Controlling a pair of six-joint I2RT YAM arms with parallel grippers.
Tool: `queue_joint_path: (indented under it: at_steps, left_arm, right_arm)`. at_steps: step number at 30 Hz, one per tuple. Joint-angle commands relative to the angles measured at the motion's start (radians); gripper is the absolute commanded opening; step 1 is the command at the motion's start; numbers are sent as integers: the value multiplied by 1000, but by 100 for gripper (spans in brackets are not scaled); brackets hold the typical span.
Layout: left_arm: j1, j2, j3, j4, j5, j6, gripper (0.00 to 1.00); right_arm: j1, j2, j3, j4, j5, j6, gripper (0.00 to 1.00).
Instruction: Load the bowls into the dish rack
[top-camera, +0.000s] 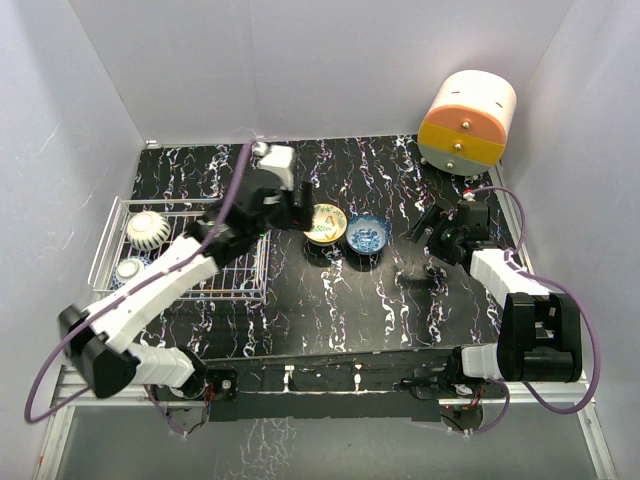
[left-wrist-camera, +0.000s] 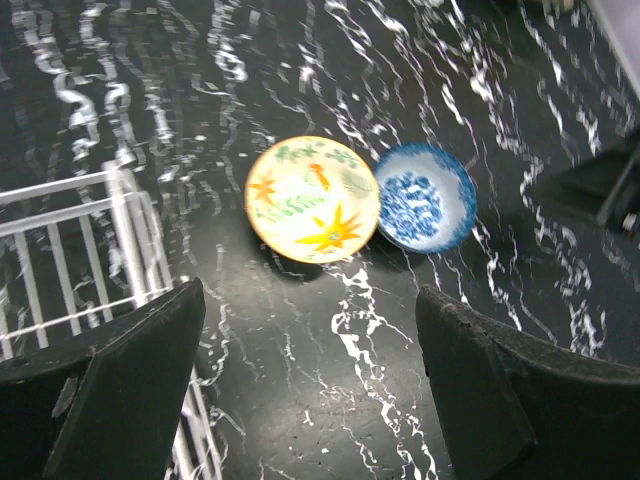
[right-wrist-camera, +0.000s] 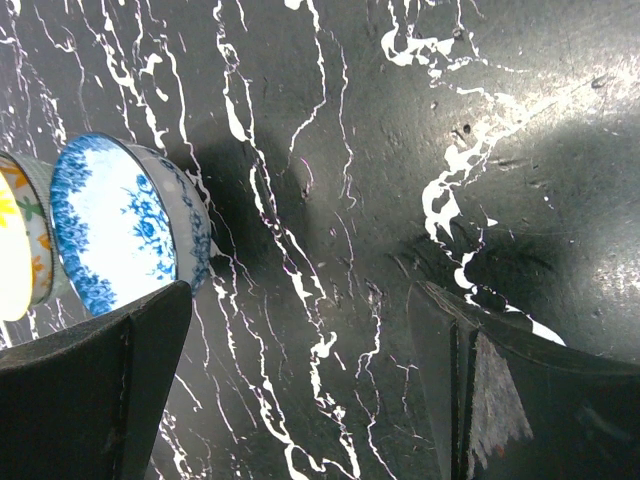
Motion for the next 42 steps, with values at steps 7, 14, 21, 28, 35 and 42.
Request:
queue_joint_path:
  at_steps: [7, 14, 21, 28, 35, 42]
  left_arm:
    - [-153, 275, 74, 239, 86, 282, 84]
    - [-170, 422, 125, 330, 285, 362, 85]
    - [-170, 595, 231, 338, 397, 400, 85]
    - [-167, 689, 262, 369, 393, 396, 86]
    - [-165, 776, 312, 350, 352, 425, 83]
    - [-161, 812, 309, 361, 253, 427, 71]
  right_arm:
    - [-80, 7, 118, -2, 51, 36, 93]
    - [-138, 6, 115, 1, 25, 32, 93]
    - [-213, 1, 97, 5, -13, 33, 93]
    - [-229, -5, 76, 29, -38, 40, 93]
    - [-238, -8, 57, 53, -58, 43, 93]
    - [-241, 0, 46, 66, -69, 44, 93]
